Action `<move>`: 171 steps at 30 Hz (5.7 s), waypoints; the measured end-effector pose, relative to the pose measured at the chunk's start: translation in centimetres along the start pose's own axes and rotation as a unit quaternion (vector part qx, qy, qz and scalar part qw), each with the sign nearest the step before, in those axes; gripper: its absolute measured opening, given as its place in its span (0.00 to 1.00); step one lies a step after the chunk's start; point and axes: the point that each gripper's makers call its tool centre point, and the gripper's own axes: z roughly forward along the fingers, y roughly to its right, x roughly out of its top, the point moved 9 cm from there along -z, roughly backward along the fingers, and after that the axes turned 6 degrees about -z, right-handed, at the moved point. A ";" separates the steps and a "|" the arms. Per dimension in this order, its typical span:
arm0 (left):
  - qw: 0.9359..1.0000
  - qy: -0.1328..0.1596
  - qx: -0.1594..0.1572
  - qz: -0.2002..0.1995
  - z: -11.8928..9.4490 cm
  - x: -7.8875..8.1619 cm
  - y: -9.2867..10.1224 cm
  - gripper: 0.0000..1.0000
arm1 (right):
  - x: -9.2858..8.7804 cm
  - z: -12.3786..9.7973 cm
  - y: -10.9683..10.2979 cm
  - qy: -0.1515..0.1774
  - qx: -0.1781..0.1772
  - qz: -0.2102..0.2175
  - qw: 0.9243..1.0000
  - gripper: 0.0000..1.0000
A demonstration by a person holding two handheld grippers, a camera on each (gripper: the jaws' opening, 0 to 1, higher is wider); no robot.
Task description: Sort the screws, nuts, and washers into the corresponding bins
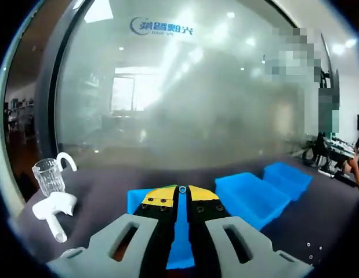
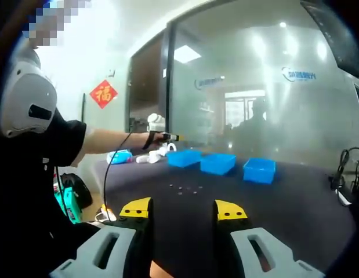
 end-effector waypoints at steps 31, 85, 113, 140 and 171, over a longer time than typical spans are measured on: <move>0.994 0.002 -0.099 0.053 -9.5 -1.9 3.6 0.46 | 0.3 0.1 0.1 0.012 -0.005 0.000 1.000 0.36; 0.960 -0.036 -0.269 0.075 -28.4 -8.2 6.0 0.51 | 0.7 -0.6 1.2 0.001 -0.019 -0.019 1.000 0.37; 0.915 -0.204 -0.324 0.128 -17.9 -6.1 10.2 0.49 | -0.9 -1.2 1.5 -0.007 -0.024 -0.012 1.000 0.37; 0.877 -0.327 -0.304 0.178 -12.3 -10.4 13.3 0.33 | -1.6 -1.1 1.4 -0.010 -0.028 0.000 1.000 0.37; 0.873 -0.348 -0.294 0.177 -12.2 -12.5 13.8 0.06 | -1.8 -1.1 1.3 -0.009 -0.027 0.005 1.000 0.37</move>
